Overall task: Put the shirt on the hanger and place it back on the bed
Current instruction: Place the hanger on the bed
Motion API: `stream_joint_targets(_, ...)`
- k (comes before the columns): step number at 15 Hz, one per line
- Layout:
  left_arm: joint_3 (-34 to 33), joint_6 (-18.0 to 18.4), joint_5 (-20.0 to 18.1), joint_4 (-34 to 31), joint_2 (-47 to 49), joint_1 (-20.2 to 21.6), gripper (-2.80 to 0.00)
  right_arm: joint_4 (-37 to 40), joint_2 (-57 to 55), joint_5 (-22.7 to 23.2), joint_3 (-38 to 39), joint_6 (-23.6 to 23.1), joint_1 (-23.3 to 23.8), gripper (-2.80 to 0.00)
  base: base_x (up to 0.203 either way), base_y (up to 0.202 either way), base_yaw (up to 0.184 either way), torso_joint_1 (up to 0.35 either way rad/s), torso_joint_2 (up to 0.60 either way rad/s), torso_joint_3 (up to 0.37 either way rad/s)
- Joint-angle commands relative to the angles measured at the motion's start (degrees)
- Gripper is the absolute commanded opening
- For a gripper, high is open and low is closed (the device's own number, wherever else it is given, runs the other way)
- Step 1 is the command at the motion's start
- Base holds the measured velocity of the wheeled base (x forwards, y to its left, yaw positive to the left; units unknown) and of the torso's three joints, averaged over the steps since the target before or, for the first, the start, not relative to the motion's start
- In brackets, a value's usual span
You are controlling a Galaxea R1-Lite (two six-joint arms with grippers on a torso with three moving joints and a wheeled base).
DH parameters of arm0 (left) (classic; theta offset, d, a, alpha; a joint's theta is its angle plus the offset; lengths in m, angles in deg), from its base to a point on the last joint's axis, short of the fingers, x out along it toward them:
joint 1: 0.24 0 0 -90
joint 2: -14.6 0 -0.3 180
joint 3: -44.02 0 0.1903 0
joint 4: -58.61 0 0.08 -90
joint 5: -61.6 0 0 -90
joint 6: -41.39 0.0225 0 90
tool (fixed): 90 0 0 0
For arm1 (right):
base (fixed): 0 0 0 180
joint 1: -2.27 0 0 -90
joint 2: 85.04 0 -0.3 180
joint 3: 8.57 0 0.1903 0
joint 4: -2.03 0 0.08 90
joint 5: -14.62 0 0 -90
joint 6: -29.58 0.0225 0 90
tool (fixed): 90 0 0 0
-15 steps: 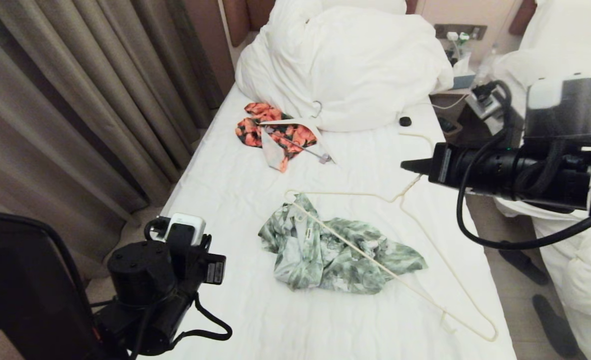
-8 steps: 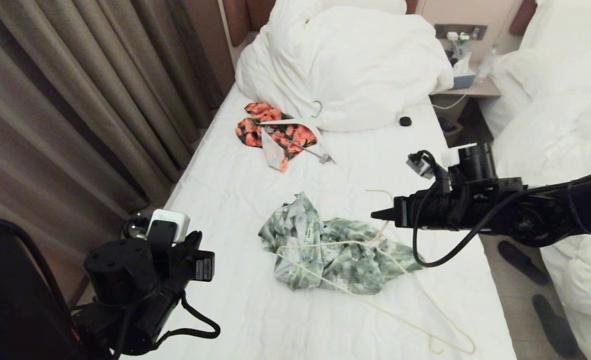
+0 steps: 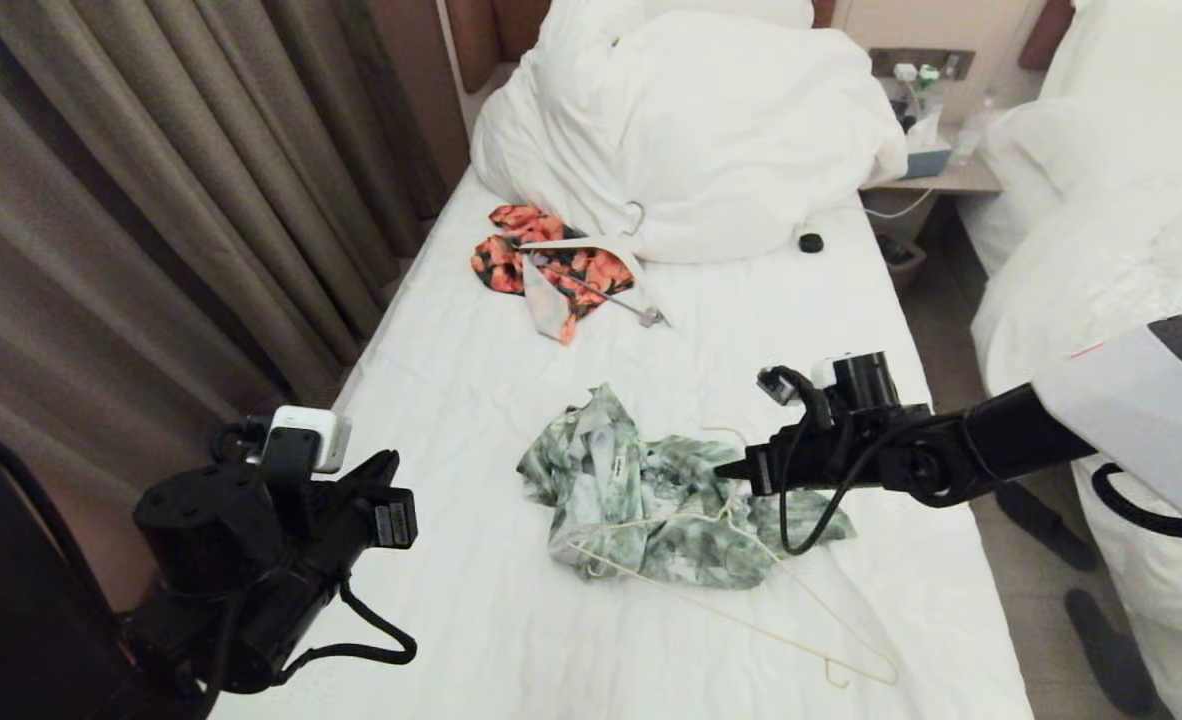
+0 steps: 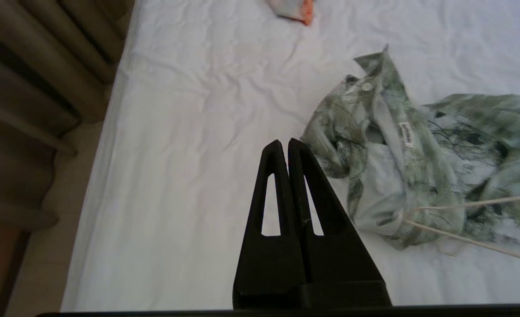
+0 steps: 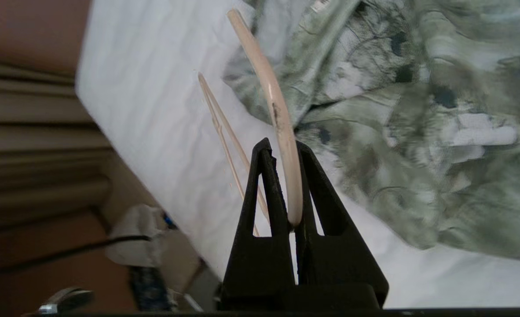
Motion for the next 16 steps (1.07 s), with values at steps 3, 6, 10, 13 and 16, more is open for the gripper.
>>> stream_joint_targets(3,-0.82,-0.97,0.07,0.49,-0.45,0.43,-2.80,-0.25,-5.75,0.09,-1.70,-4.40,1.06,-2.80,0.000,0.000,0.000,0.000,0.00,0.000)
stream_joint_targets(6,-1.60,-1.31,-0.02,0.49,-0.62,0.03,-2.80,-0.45,-7.58,-0.14,-3.73,-5.29,1.14,-2.80,0.000,0.000,0.000,0.000,0.00,0.000)
stream_joint_targets(10,-3.16,-2.06,-0.02,0.49,-3.00,-0.57,-2.80,-0.28,-7.11,-1.00,-3.75,-3.70,0.76,0.00,0.000,0.000,0.000,0.000,0.00,0.000)
stream_joint_targets(13,-3.16,-2.64,-0.16,0.49,-4.37,-0.57,-2.80,-0.43,-2.39,-4.25,1.35,-3.32,0.54,0.00,0.000,0.000,0.000,0.000,0.00,0.000)
stream_joint_targets(16,-0.89,-1.85,-0.46,0.49,-6.05,-0.61,-2.80,-0.46,3.61,-9.08,7.34,-3.54,0.92,0.00,0.000,0.000,0.000,0.000,0.00,0.000)
